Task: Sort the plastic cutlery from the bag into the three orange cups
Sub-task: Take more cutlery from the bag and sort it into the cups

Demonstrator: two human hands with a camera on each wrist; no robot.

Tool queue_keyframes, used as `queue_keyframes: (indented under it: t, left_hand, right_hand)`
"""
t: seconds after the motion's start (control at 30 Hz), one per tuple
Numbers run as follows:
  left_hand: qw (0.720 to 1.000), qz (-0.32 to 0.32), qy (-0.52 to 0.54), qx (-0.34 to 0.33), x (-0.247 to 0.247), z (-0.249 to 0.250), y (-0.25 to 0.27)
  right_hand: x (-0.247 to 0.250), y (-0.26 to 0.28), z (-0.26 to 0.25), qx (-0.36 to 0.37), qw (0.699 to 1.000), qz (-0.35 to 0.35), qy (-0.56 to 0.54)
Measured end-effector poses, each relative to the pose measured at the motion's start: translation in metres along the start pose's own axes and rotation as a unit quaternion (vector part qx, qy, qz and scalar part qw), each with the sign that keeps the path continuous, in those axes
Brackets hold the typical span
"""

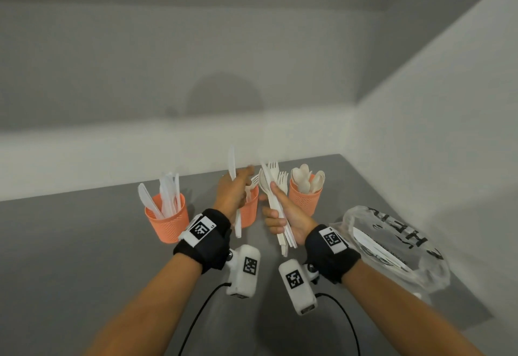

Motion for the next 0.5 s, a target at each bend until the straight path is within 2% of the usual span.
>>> queue_keyframes:
  t: [0.13, 0.27, 0.37, 0.5]
  left_hand:
    - [0.999, 0.006, -0.028, -0.031, 0.000, 0.000, -0.001]
    - [0.990, 0.046, -0.081, -0.109, 0.003, 0.007, 0.000]
    - [0.977, 0.076, -0.147, -0.138, 0.007, 0.006, -0.001]
    - [0.971, 0.110, -0.150, -0.151, 0.017, 0.007, -0.006]
  right_hand:
    - [-0.002, -0.001, 0.001, -0.009, 0.999, 0.002, 0.035]
    - [-0.001, -0.003, 0.001, -0.003, 0.994, 0.039, 0.104]
    - [-0.002, -0.006, 0.000, 0.003, 0.988, 0.047, 0.148]
    - [0.004, -0.013, 0.007, 0.008, 0.992, 0.059, 0.112]
Point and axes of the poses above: each hand's wrist, its own y-axis away from the middle knuckle, its own x-axis out of the back of the hand, z = x × y, the point moved 7 cm from there along -y, towards the middle knuckle, and after that the axes turned 11 degrees about -z, right-handed, at the moved point
